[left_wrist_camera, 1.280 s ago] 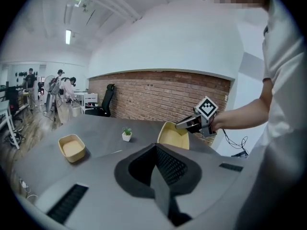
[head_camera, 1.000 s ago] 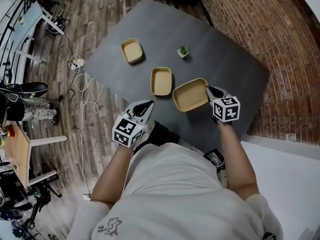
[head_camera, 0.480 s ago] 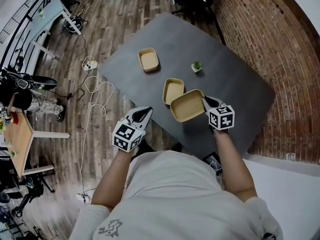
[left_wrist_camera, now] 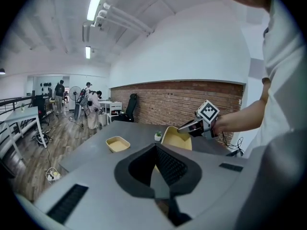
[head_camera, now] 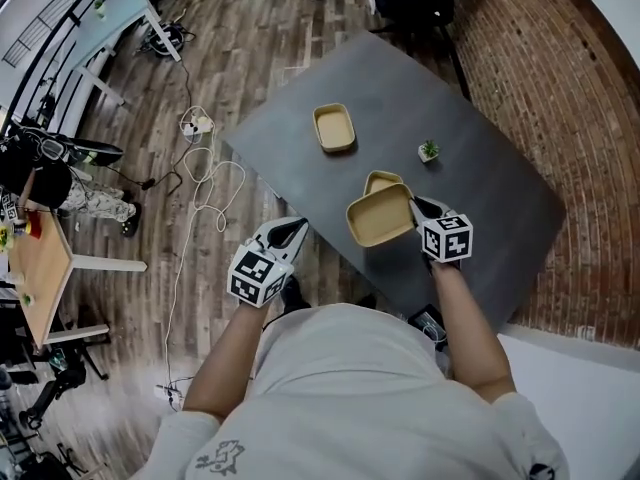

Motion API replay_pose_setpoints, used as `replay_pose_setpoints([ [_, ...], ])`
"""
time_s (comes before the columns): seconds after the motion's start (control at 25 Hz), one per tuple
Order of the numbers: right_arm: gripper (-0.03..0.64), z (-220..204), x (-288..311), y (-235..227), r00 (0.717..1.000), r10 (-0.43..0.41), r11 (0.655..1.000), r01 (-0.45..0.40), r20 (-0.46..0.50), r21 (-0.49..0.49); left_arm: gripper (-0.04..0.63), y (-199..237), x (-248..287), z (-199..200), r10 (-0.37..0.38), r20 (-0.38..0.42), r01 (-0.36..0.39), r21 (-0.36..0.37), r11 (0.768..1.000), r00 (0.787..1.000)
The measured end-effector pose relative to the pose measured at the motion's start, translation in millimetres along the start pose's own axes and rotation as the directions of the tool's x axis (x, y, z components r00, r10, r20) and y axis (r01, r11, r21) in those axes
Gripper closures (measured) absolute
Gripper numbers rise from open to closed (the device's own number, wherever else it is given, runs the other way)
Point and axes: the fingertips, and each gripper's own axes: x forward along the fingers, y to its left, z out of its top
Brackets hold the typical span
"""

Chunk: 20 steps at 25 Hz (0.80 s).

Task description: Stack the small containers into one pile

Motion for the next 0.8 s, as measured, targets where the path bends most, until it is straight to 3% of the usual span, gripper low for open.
replay_pose_setpoints([
  [0.28,0.597,19,44,51,0.999,-0.039,0.999,0.039,-0.007,0.020,0.584,64,-28,-8,-0.051,0.003,0.051,0.004,0.999,0.999],
  [0.8,0.597,31,87,125,0.993,-0.116,0.990,0.116,-0.004,0.084,0.583,135,-70,-21,-0.171,-0.020,0.172,0.051,0.984,0.985],
])
